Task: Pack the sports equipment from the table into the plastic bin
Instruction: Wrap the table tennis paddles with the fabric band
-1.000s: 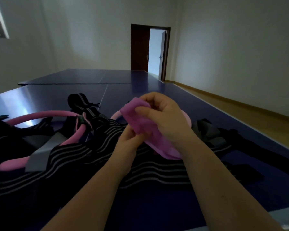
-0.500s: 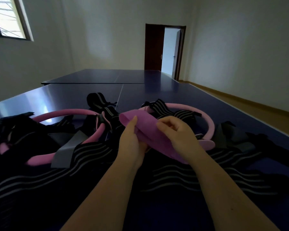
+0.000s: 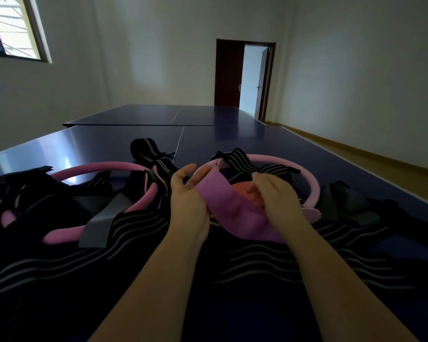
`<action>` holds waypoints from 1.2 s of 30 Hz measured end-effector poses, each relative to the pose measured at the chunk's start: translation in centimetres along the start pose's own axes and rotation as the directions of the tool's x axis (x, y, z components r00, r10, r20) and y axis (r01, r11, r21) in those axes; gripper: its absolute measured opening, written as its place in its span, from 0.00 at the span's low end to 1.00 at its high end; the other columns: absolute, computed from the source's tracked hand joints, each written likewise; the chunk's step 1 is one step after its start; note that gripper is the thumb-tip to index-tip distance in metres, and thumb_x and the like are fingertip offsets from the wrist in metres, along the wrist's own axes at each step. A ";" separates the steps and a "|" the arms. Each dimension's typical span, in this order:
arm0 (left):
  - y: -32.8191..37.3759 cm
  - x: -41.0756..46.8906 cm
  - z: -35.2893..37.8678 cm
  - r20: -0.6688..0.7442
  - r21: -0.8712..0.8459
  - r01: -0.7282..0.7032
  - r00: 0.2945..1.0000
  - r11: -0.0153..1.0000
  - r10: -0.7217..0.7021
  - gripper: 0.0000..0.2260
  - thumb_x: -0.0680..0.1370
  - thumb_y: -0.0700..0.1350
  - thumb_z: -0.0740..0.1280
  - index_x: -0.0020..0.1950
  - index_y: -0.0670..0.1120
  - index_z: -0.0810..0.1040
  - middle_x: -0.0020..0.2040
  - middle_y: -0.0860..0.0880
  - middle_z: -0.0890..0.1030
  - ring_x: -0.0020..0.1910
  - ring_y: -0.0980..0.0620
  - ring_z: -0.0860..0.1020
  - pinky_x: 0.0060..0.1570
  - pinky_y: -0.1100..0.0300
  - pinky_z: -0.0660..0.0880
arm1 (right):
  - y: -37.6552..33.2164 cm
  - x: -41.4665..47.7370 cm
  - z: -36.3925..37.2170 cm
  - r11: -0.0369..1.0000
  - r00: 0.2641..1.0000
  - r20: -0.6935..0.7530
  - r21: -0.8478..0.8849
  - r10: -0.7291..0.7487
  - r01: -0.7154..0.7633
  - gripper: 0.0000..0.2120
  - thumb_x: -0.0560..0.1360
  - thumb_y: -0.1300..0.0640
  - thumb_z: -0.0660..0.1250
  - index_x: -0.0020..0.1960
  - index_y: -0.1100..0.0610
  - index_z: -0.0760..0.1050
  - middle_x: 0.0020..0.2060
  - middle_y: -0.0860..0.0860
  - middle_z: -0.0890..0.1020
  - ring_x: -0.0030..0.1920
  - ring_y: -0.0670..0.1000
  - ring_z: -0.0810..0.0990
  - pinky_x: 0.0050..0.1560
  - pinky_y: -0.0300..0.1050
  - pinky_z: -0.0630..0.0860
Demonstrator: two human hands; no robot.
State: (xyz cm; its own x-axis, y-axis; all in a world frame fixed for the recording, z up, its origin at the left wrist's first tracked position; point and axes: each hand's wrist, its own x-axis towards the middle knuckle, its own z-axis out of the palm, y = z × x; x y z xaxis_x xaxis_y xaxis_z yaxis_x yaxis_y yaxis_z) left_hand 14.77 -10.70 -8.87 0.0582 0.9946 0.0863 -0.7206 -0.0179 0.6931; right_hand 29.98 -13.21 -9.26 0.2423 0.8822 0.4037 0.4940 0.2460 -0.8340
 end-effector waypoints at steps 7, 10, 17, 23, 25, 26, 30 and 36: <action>-0.4 -0.1 0.6 0.083 0.118 -0.185 0.981 0.976 0.176 0.12 0.75 0.30 0.70 0.49 0.45 0.75 0.40 0.53 0.85 0.40 0.55 0.83 0.36 0.62 0.80 | -1.0 -0.7 0.9 0.994 0.935 0.341 0.083 -0.095 0.071 0.15 0.71 0.43 0.73 0.55 0.42 0.75 0.52 0.43 0.82 0.53 0.42 0.81 0.56 0.42 0.78; -0.4 0.3 0.0 0.084 0.199 -0.293 0.956 0.935 0.282 0.13 0.73 0.29 0.71 0.50 0.45 0.76 0.44 0.51 0.83 0.43 0.57 0.81 0.41 0.62 0.78 | -0.3 -0.3 0.8 0.998 0.961 0.269 0.018 -0.059 0.057 0.09 0.73 0.50 0.74 0.50 0.52 0.79 0.45 0.50 0.85 0.47 0.48 0.83 0.52 0.54 0.79; -1.1 -0.8 0.5 0.074 0.338 0.052 0.994 0.940 -0.082 0.07 0.80 0.37 0.63 0.48 0.42 0.80 0.38 0.45 0.84 0.36 0.50 0.83 0.39 0.57 0.81 | -0.7 0.1 -0.2 0.915 0.990 0.121 0.388 0.074 -0.115 0.07 0.78 0.54 0.68 0.50 0.57 0.82 0.46 0.55 0.85 0.46 0.49 0.81 0.55 0.49 0.77; 0.1 -0.5 0.3 0.044 0.084 0.160 0.986 0.984 -0.164 0.17 0.82 0.51 0.57 0.55 0.40 0.79 0.44 0.41 0.83 0.43 0.43 0.81 0.48 0.49 0.78 | -0.2 0.1 0.3 0.962 0.986 0.169 0.269 -0.004 -0.042 0.09 0.80 0.55 0.66 0.52 0.61 0.79 0.47 0.58 0.83 0.46 0.50 0.79 0.55 0.55 0.76; -0.3 -0.4 0.3 0.020 0.127 0.108 0.994 0.986 -0.112 0.12 0.82 0.48 0.61 0.54 0.42 0.80 0.41 0.45 0.84 0.37 0.49 0.81 0.38 0.57 0.78 | -0.1 -0.1 0.7 0.987 0.972 0.230 0.163 -0.053 0.015 0.09 0.78 0.53 0.66 0.50 0.60 0.77 0.44 0.56 0.81 0.44 0.50 0.77 0.54 0.55 0.74; -0.4 -0.3 0.2 -0.011 0.160 0.080 0.997 0.984 -0.080 0.07 0.81 0.43 0.63 0.53 0.42 0.80 0.39 0.46 0.83 0.35 0.52 0.80 0.34 0.60 0.77 | 0.0 -0.3 1.0 0.991 0.965 0.254 0.125 -0.073 0.042 0.09 0.77 0.52 0.65 0.50 0.58 0.77 0.44 0.55 0.81 0.45 0.52 0.78 0.54 0.55 0.75; -0.6 0.0 -0.2 -0.087 0.205 0.062 0.995 0.977 -0.045 0.05 0.79 0.36 0.64 0.53 0.43 0.76 0.41 0.46 0.80 0.35 0.52 0.77 0.32 0.60 0.75 | -0.1 -0.7 1.3 0.981 0.978 0.185 0.180 -0.100 0.066 0.05 0.79 0.49 0.66 0.52 0.49 0.74 0.44 0.50 0.79 0.44 0.42 0.78 0.48 0.36 0.74; -1.2 0.0 -0.6 -0.088 0.264 -0.038 0.994 0.964 0.063 0.07 0.79 0.36 0.66 0.56 0.43 0.76 0.41 0.47 0.80 0.33 0.53 0.77 0.28 0.60 0.75 | -0.5 -1.0 1.4 0.982 0.982 0.100 0.116 -0.158 0.147 0.09 0.76 0.50 0.70 0.47 0.52 0.72 0.40 0.44 0.79 0.40 0.38 0.77 0.41 0.30 0.73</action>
State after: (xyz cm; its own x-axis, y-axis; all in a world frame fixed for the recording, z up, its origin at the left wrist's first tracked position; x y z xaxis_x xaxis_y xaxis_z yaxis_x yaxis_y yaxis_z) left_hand 15.23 -10.66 -10.10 -0.0480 0.9966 0.0667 -0.5140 -0.0819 0.8539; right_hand 28.26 -13.68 -9.80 0.0765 0.8677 0.4912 0.4237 0.4176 -0.8038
